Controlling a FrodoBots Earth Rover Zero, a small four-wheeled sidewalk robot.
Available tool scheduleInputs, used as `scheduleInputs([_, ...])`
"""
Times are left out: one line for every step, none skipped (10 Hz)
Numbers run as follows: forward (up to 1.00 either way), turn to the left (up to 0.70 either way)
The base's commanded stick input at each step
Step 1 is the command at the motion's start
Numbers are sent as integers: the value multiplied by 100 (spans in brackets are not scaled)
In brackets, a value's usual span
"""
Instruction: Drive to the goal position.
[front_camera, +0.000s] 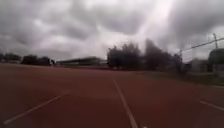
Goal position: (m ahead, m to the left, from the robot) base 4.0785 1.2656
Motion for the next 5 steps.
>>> scheduleInputs([70, -19])
scheduleInputs([70, -12])
scheduleInputs([70, -5])
scheduleInputs([70, 0])
scheduleInputs([70, 0])
